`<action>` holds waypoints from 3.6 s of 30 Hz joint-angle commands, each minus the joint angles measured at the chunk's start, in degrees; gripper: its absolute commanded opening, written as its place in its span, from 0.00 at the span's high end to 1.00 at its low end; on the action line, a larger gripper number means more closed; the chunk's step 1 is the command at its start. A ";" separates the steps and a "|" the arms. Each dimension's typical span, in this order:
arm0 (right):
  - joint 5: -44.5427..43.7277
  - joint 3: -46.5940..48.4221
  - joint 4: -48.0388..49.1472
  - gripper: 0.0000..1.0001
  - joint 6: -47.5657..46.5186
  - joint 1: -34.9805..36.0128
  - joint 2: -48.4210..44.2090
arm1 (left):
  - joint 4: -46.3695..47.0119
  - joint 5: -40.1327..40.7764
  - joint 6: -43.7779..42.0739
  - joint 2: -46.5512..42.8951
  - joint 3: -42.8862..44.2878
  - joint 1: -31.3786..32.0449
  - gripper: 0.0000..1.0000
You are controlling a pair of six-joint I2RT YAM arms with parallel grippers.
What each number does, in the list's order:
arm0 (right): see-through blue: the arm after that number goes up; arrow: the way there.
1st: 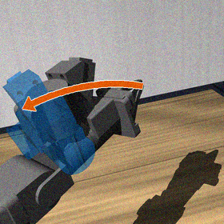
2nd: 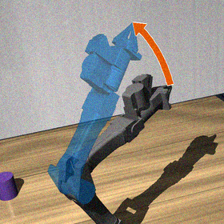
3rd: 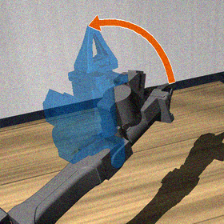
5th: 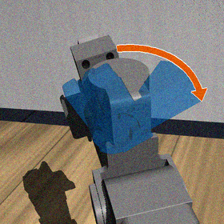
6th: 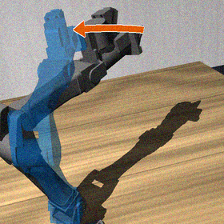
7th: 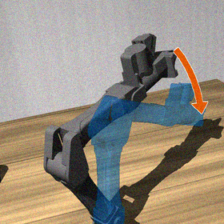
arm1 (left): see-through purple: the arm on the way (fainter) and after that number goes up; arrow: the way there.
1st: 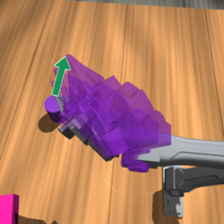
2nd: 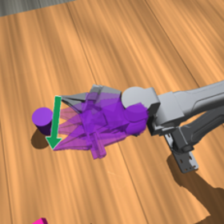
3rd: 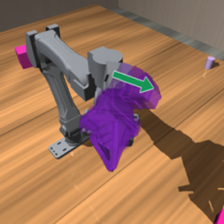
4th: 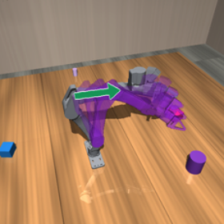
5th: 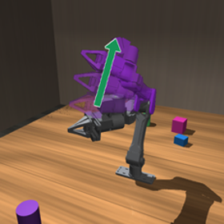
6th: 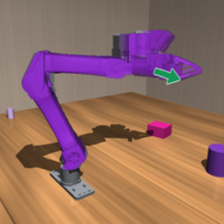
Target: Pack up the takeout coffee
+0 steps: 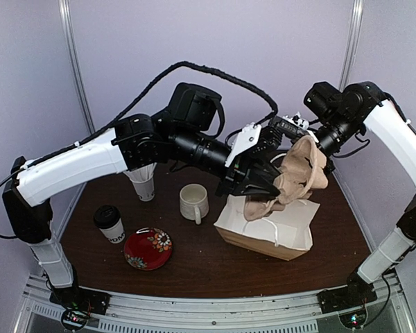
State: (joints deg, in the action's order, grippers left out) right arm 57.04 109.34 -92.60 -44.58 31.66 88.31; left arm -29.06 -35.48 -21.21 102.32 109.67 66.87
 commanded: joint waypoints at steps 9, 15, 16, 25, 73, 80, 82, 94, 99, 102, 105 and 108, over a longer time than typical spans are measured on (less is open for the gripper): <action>1.27 2.11 -7.28 1.00 -5.48 2.96 3.18 | -5.11 -1.24 -4.09 4.94 4.74 0.71 0.75; -0.62 2.70 -5.07 1.00 -4.12 2.97 2.16 | -7.88 -1.15 -3.31 6.49 6.58 1.76 0.75; -0.93 2.72 -4.34 1.00 -3.62 2.97 1.76 | -8.20 -0.57 -3.19 6.66 7.03 1.90 0.75; -0.94 2.78 -4.41 1.00 -3.96 3.08 1.56 | -8.19 3.39 -4.01 3.01 8.28 3.44 0.75; -0.35 4.13 -3.19 1.00 -3.44 3.28 2.25 | -1.89 18.63 -13.91 1.21 -7.92 7.42 0.75; -0.67 4.58 -3.38 0.98 -3.29 3.03 2.56 | -7.61 26.02 -13.80 6.63 -1.91 7.39 0.75; -1.35 5.01 -3.73 0.95 -3.37 2.42 2.38 | -8.21 27.51 -13.88 7.18 -1.45 7.40 0.75; 0.54 4.44 -5.42 0.99 -6.02 -3.08 2.61 | -9.68 32.23 -12.36 5.75 -1.95 7.31 0.74; 0.12 4.13 -5.28 0.66 -5.55 -3.45 2.83 | -6.65 31.22 -11.47 2.59 -5.19 7.16 0.75; -1.61 3.49 -6.00 0.53 -5.69 -3.45 2.56 | -6.42 32.10 -11.18 1.98 -5.50 7.14 0.75; -5.37 1.02 -5.64 0.44 -5.85 -3.45 1.09 | -7.10 32.47 -10.81 2.16 -5.35 6.72 0.75; -8.61 -1.68 -5.48 0.41 -5.92 -3.45 -0.69 | -7.77 32.51 -10.64 2.39 -5.53 6.43 0.75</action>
State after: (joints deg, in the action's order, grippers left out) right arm 53.45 110.59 -94.19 -49.80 28.49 90.76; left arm -37.54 -3.84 -32.99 106.37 104.55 73.95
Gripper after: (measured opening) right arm 0.579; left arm 0.268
